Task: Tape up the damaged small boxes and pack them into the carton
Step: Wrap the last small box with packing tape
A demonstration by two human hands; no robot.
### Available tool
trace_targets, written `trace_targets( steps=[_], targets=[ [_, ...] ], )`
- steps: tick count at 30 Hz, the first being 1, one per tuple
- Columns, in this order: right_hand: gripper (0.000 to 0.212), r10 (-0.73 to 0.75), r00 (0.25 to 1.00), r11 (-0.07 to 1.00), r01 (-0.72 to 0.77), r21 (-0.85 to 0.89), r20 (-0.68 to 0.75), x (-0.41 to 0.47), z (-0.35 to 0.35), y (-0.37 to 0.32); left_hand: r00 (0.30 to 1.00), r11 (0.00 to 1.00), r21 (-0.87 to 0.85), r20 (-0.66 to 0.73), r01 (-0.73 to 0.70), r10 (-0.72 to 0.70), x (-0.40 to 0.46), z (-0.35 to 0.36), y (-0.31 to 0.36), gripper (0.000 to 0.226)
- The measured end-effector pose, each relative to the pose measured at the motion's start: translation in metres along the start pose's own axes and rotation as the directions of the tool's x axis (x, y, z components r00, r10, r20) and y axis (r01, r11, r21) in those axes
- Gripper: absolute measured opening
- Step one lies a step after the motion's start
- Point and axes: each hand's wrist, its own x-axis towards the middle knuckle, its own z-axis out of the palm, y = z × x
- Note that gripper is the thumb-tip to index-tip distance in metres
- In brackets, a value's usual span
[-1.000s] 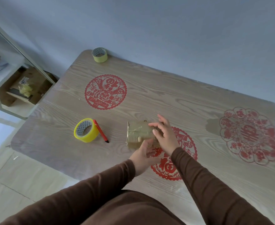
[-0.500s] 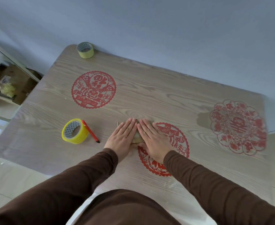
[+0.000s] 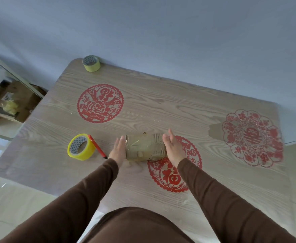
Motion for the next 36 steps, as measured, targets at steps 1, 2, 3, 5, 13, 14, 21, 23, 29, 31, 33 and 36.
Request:
trace_targets(
  steps=[1, 2, 3, 5, 13, 14, 21, 23, 29, 31, 33, 36],
  targets=[
    [0.07, 0.072, 0.995, 0.996, -0.075, 0.052, 0.071, -0.002, 0.002, -0.004, 0.994, 0.989, -0.097, 0.024, 0.113, -0.111, 0.001, 0.004, 0.003, 0.114],
    [0.07, 0.095, 0.99, 0.991, -0.103, 0.084, 0.103, -0.005, 0.004, -0.007, 0.987, 0.973, -0.161, 0.037, 0.163, -0.159, 0.0, 0.009, 0.006, 0.103],
    [0.069, 0.085, 0.993, 0.988, -0.094, 0.122, 0.079, -0.007, 0.006, -0.009, 0.987, 0.972, -0.174, 0.055, 0.155, -0.148, -0.005, 0.012, 0.011, 0.09],
    [0.056, 0.037, 0.998, 0.97, -0.026, 0.241, -0.044, -0.013, 0.01, -0.008, 0.999, 0.987, -0.157, 0.01, 0.038, -0.037, -0.012, 0.018, 0.016, 0.071],
    [0.065, 0.004, 1.0, 0.938, 0.004, 0.346, -0.022, -0.013, 0.032, 0.033, 0.992, 0.981, -0.151, 0.005, -0.124, 0.127, -0.016, 0.024, -0.017, 0.057],
    [0.07, 0.012, 1.0, 0.929, -0.015, 0.369, 0.008, -0.012, 0.033, 0.032, 0.993, 0.979, -0.171, 0.016, -0.114, 0.118, -0.015, 0.025, -0.017, 0.064],
    [0.066, 0.052, 0.994, 0.923, -0.01, 0.384, -0.1, 0.0, 0.05, 0.016, 0.999, 0.969, -0.245, 0.03, -0.025, 0.034, 0.001, 0.038, -0.016, 0.069],
    [0.065, 0.053, 0.993, 0.935, -0.011, 0.354, -0.11, 0.005, 0.053, 0.02, 0.999, 0.964, -0.265, 0.028, -0.025, 0.034, 0.003, 0.04, -0.016, 0.067],
    [0.063, 0.041, 0.994, 0.952, -0.007, 0.306, -0.105, 0.009, 0.052, 0.023, 0.998, 0.977, -0.21, 0.039, -0.046, 0.055, 0.005, 0.038, -0.013, 0.063],
    [0.062, 0.019, 0.992, 0.976, 0.008, 0.218, -0.122, 0.011, 0.05, 0.025, 0.994, 0.985, -0.151, 0.065, -0.078, 0.089, 0.003, 0.034, -0.008, 0.057],
    [0.06, -0.024, 0.984, 0.996, 0.039, 0.084, -0.176, 0.01, 0.042, 0.024, 0.986, 0.987, -0.066, 0.069, -0.149, 0.154, -0.001, 0.03, 0.002, 0.052],
    [0.056, -0.189, 0.963, 0.974, 0.209, 0.091, -0.193, 0.0, 0.027, 0.018, 0.946, 0.945, -0.045, 0.026, -0.323, 0.324, -0.014, 0.02, 0.019, 0.051]
  ],
)
